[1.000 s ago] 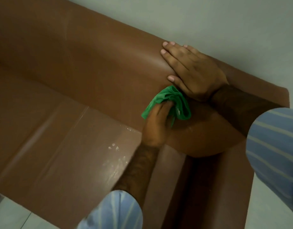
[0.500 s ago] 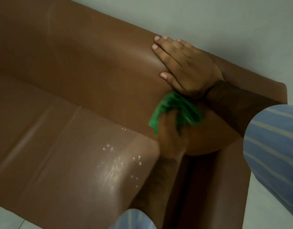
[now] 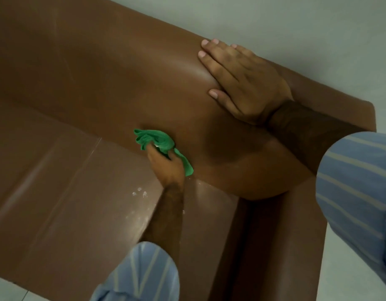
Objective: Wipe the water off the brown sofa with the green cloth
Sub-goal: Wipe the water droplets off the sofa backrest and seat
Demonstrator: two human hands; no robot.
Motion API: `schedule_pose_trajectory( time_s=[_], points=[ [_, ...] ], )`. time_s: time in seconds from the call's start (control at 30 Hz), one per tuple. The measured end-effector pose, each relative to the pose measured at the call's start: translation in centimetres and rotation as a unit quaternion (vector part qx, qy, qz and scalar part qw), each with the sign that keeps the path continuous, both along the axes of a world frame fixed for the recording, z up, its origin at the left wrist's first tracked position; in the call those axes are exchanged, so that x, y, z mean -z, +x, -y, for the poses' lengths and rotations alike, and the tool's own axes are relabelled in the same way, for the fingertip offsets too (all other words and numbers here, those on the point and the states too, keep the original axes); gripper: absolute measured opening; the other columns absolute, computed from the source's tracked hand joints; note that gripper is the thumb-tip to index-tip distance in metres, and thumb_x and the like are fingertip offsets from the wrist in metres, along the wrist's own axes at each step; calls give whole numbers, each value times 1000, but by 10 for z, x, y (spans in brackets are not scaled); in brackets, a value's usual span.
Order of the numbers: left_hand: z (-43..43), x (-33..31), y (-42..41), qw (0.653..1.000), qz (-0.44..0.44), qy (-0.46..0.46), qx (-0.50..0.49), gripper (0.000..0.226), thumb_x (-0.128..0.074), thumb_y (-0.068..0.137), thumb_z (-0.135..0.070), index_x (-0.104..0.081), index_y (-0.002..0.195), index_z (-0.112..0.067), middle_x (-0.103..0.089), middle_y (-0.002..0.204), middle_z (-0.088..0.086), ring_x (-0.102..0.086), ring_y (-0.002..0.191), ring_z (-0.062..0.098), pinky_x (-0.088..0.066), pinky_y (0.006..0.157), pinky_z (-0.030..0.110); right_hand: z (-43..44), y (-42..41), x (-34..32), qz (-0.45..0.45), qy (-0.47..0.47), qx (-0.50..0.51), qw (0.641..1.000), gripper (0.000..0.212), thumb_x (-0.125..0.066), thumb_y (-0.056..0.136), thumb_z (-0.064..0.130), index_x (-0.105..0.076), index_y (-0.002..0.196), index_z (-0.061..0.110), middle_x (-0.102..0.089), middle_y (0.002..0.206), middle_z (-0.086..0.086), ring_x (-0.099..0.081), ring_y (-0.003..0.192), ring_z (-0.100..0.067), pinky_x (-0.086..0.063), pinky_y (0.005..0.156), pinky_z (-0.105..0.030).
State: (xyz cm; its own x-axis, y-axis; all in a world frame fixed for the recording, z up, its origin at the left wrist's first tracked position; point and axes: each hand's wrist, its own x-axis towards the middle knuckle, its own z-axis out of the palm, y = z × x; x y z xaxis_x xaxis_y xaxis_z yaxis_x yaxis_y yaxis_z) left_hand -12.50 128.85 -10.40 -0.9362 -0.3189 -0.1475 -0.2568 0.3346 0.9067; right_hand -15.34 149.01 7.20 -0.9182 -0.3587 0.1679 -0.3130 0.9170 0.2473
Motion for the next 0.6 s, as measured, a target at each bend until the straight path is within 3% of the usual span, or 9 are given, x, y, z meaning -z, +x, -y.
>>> schedule_pose_trajectory(
  time_s=[0.1, 0.17, 0.27, 0.37, 0.43, 0.6],
  points=[
    [-43, -13, 33, 1000, 7, 23, 3, 46, -56, 77, 6, -50, 123, 2, -58, 123, 21, -56, 115, 35, -41, 105, 31, 0, 1, 2, -9, 3, 1, 1000, 68, -25, 111, 46, -22, 166, 6, -23, 174, -17, -24, 162, -32, -22, 132, -47],
    [-75, -24, 76, 996, 29, 34, 75, 48, -60, 78, 2, -52, 125, 2, -57, 126, 24, -55, 120, 37, -39, 107, 36, 0, 1, 2, -11, 7, 1, 1000, 67, -25, 112, 45, -22, 166, 6, -23, 174, -17, -24, 162, -32, -22, 132, -47],
    [-109, -36, 120, 988, 71, 32, 130, 46, -68, 80, 0, -54, 123, -8, -59, 123, 10, -58, 117, 25, -43, 106, 21, 0, 1, 2, -12, 7, 5, 1000, 67, -24, 113, 46, -21, 166, 6, -23, 174, -16, -23, 163, -32, -22, 132, -47],
    [-114, -36, 123, 982, 110, 65, 141, 41, -65, 81, 2, -52, 118, -11, -57, 119, 3, -60, 111, 18, -52, 98, 23, 0, 0, 4, -13, 11, 8, 1000, 67, -22, 113, 46, -20, 166, 6, -23, 174, -17, -23, 163, -32, -23, 132, -48],
    [-107, -33, 114, 976, 126, 70, 160, 43, -64, 81, 2, -51, 119, -10, -58, 120, 4, -61, 109, 19, -47, 94, 18, 0, 0, 5, -12, 17, 12, 1000, 67, -21, 113, 46, -19, 167, 6, -23, 174, -17, -22, 163, -32, -23, 132, -48],
    [-80, -25, 97, 956, 100, 103, 256, 43, -67, 79, 4, -55, 118, -8, -63, 119, 7, -61, 109, 16, -47, 100, 19, 9, 6, 1, 10, 19, 58, 998, 66, -19, 113, 47, -17, 168, 11, -22, 175, -15, -22, 163, -33, -24, 131, -50]
  ],
)
